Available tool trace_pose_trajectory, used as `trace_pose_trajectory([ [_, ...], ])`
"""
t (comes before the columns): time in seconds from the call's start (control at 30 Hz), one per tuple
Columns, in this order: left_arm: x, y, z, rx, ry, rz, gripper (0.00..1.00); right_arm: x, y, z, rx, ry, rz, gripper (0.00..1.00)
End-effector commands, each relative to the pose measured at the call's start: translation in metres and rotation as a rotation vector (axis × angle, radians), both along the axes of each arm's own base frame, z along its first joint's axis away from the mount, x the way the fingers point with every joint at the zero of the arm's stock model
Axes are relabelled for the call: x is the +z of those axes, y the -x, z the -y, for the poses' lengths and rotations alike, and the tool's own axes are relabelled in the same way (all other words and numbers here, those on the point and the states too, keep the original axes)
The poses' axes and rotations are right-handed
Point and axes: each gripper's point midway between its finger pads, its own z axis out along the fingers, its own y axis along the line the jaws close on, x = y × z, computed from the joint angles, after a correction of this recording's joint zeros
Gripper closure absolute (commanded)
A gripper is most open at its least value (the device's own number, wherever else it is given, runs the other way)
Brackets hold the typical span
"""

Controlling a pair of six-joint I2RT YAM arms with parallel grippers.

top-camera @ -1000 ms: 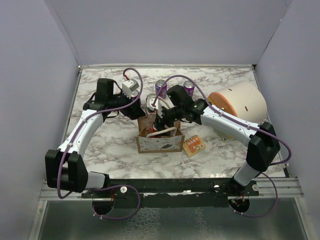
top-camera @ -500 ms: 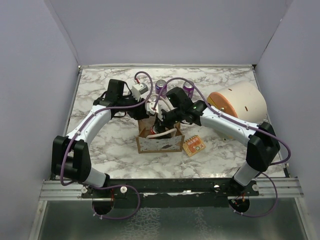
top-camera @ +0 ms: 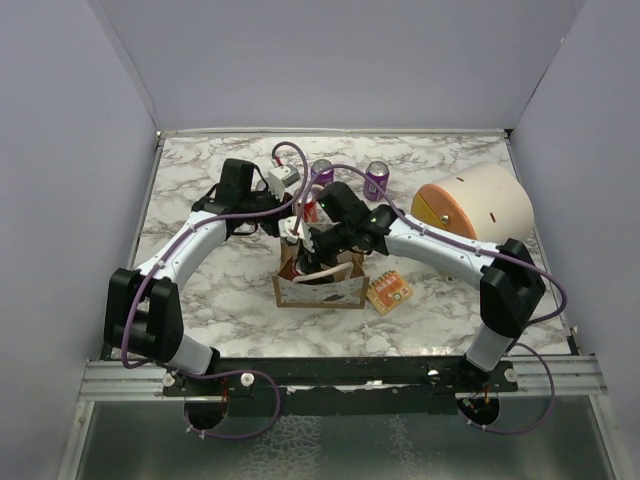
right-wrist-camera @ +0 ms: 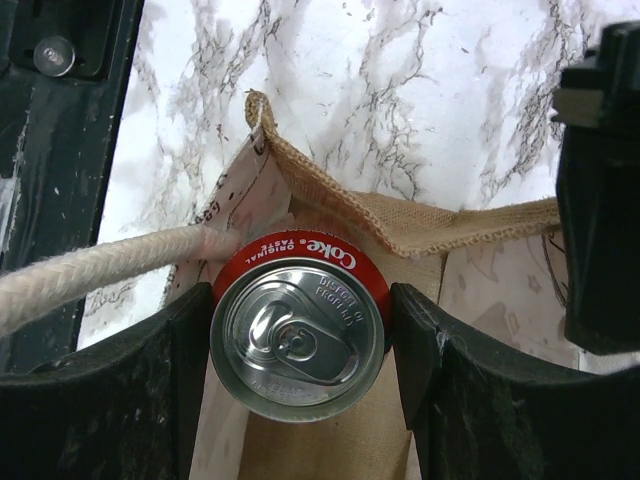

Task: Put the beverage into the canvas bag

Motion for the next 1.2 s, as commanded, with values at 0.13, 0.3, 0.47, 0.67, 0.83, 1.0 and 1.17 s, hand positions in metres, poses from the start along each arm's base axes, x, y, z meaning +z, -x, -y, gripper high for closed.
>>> trace_pose_trajectory([
  [0.13, -0.008, -0.006, 0.005, 0.037, 0.013, -0.054, 1.00, 0.014, -0.004, -0.025, 0.052, -0.058, 0.083, 0.89],
  [0.3, -0.012, -0.011, 0.003, 0.075, 0.000, -0.071, 1.00, 0.006, 0.000, -0.030, 0.055, -0.036, 0.090, 0.88],
  [0.47, -0.018, -0.010, 0.003, 0.083, -0.002, -0.088, 1.00, 0.000, 0.001, -0.035, 0.039, -0.030, 0.082, 0.85],
  [0.67, -0.020, -0.008, 0.003, 0.081, 0.004, -0.088, 1.00, -0.009, -0.001, -0.039, 0.010, -0.009, 0.073, 0.82],
  [0.83, -0.021, -0.008, 0.002, 0.082, 0.002, -0.088, 1.00, -0.009, -0.003, -0.043, -0.027, -0.006, 0.045, 0.82],
  [1.0, -0.023, -0.007, 0.001, 0.085, -0.001, -0.083, 1.00, -0.018, -0.001, -0.044, -0.044, 0.010, 0.002, 0.82],
  [1.17, -0.022, -0.007, 0.000, 0.090, -0.006, -0.072, 1.00, -0.026, 0.000, -0.044, -0.056, 0.020, -0.021, 0.81],
])
